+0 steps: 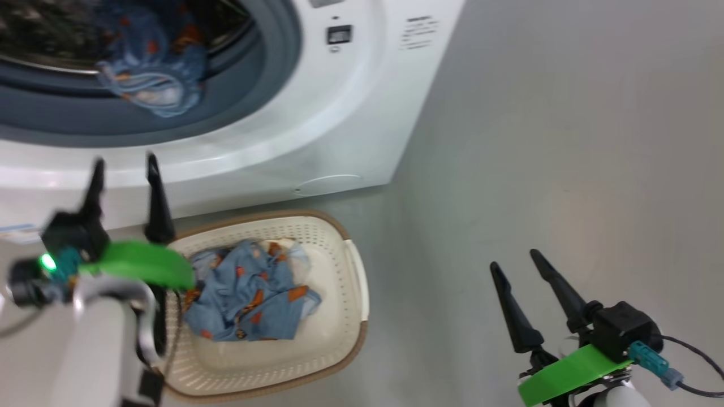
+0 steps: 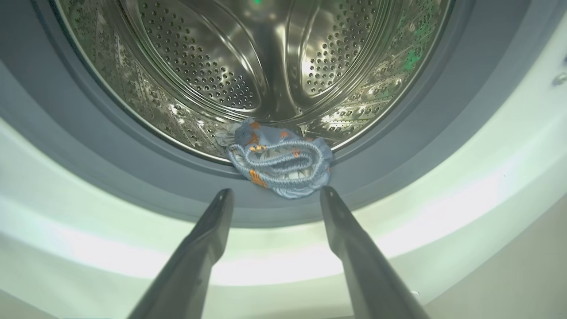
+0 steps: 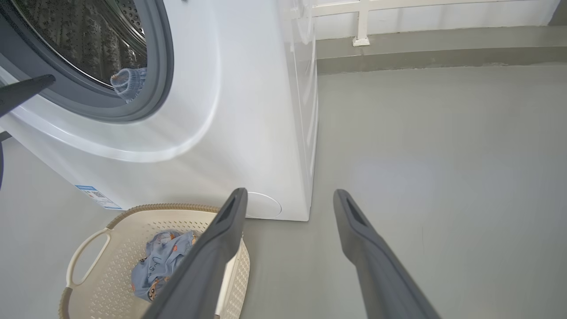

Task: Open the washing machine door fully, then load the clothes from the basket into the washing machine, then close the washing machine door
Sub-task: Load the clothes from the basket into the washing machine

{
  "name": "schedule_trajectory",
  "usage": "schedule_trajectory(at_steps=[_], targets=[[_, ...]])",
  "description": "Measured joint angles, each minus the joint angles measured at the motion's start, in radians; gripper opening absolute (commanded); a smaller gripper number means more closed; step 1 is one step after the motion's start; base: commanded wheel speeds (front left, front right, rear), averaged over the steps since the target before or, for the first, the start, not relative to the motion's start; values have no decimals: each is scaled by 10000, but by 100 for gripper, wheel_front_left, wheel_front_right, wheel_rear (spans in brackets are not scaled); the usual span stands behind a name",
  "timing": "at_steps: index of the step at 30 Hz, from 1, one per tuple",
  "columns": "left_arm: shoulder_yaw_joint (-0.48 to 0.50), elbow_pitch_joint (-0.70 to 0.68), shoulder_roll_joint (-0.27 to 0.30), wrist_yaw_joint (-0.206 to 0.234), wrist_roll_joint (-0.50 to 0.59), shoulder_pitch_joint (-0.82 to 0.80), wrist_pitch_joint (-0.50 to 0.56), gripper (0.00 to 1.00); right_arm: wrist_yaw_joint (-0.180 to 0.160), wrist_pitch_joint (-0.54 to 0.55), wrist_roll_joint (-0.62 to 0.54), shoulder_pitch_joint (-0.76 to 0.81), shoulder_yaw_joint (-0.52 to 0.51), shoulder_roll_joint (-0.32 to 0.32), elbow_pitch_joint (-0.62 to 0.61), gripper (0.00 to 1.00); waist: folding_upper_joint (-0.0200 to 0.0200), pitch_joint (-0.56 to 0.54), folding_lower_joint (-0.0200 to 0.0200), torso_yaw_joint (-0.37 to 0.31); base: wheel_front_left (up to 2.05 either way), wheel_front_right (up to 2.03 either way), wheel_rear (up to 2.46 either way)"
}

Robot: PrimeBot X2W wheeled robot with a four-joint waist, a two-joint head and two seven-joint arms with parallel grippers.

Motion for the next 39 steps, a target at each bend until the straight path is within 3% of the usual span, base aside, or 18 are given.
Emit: schedule_trajectory(at_steps=[8, 21, 30, 39], targets=[[-495, -1480, -305, -23, -194, 2034, 0, 100, 2, 0, -59, 151, -230, -230, -123, 100, -1, -267, 0, 746, 0, 0, 0], [-895, -3381, -431, 420, -426, 4195, 274, 100, 2, 0, -61, 368, -224, -426, -295, 100, 0, -518, 0, 1125, 0, 0, 0], [-871, -3768, -186, 456, -500, 3823, 598, 100, 2, 0, -61, 341, -113, -349, -301, 100, 0, -231, 0, 900, 0, 0, 0], [-957, -2479, 368, 280, -104, 1151, 947, 100, 2, 0, -61, 100, 81, -107, -282, 100, 0, 55, 0, 349, 0, 0, 0]])
